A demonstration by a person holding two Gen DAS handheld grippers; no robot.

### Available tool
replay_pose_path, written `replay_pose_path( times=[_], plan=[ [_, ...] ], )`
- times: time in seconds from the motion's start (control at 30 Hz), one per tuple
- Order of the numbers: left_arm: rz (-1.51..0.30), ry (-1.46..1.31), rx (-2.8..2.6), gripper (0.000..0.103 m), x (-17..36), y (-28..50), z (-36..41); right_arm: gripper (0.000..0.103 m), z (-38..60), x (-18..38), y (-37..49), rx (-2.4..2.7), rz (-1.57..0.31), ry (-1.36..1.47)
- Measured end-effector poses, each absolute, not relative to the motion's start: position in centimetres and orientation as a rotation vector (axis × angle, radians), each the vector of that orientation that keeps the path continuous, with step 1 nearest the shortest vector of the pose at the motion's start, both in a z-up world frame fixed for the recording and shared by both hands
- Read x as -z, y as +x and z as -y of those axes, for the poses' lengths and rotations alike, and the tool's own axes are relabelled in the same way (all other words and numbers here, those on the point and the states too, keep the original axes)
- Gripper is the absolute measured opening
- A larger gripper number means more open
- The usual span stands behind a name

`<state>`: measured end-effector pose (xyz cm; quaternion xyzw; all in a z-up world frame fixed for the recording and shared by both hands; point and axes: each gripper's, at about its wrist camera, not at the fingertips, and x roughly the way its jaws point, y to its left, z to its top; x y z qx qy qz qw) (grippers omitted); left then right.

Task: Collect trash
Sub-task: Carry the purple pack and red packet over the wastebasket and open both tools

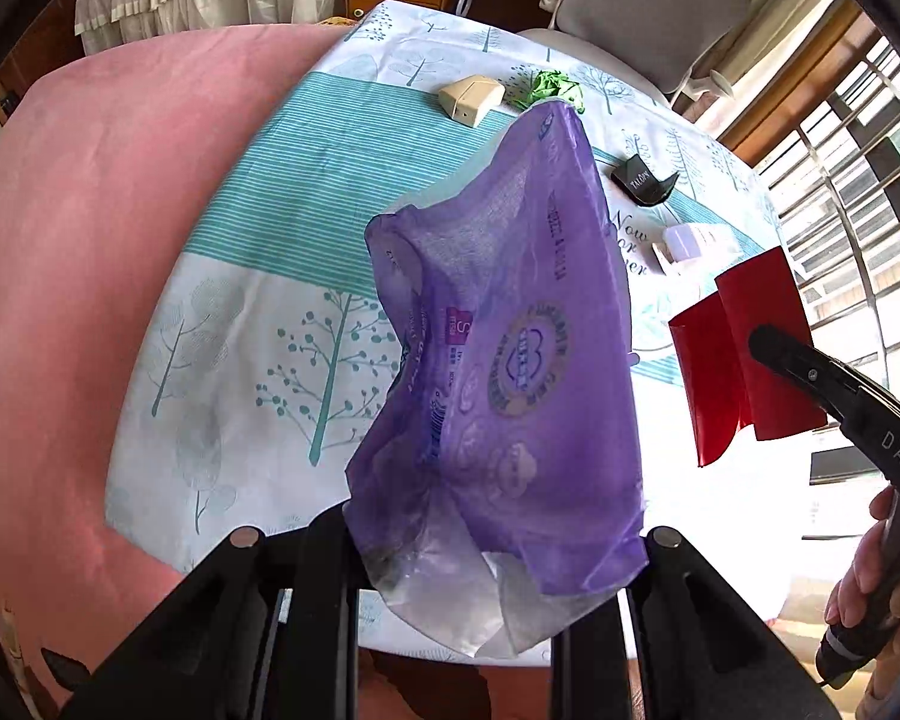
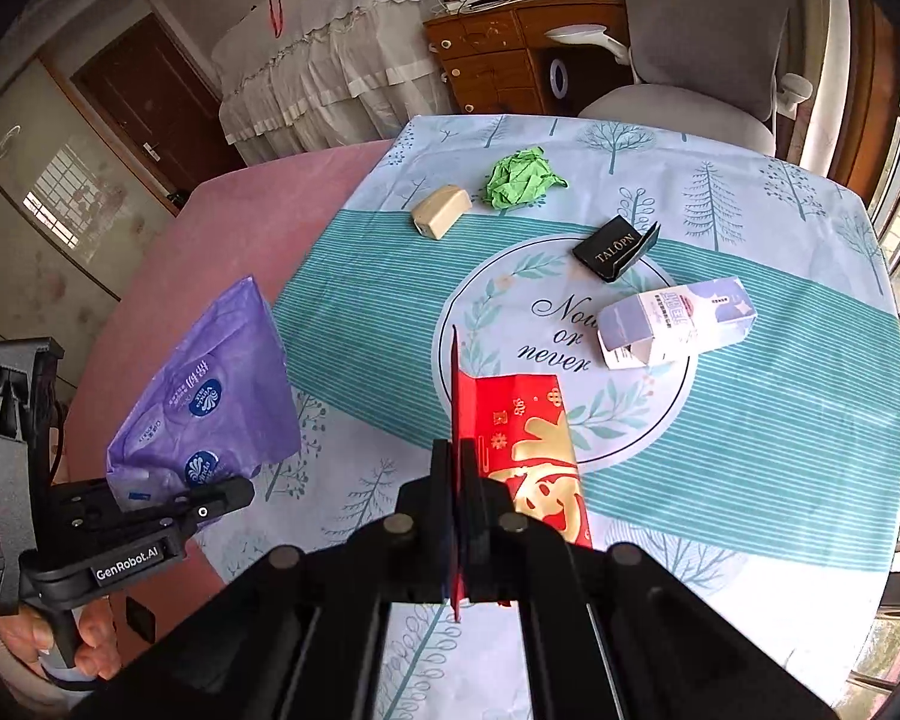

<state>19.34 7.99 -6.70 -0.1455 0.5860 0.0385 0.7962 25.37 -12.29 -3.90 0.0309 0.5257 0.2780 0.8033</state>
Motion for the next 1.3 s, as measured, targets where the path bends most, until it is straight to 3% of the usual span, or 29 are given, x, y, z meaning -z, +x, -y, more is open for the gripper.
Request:
replay_pose_path(
  times=[0.37, 0.73, 0.93, 1.3],
  plan=[
    [-1.282, -0.138, 0.11, 0.019, 7.4, 4.0, -9.7, 0.001, 11.4, 3.0, 7.4, -0.471, -1.152, 0.164],
    [-1.403, -0.108, 0.223, 0.019, 12.0, -5.6, -8.8, 0.001, 8.6, 8.2, -3.6, -0.41, -1.307, 0.154],
    [-1.508, -0.085, 0.244, 0.019, 19.0, -7.7, -6.5, 0.001, 9.3, 15.7, -5.7, -0.347, -1.397, 0.215],
    [-1.564, -0.123, 0.194, 0.02, 35.9, -5.8, -3.7, 0.002, 11.4, 35.6, -5.7, -0.206, -1.456, 0.334]
  ],
)
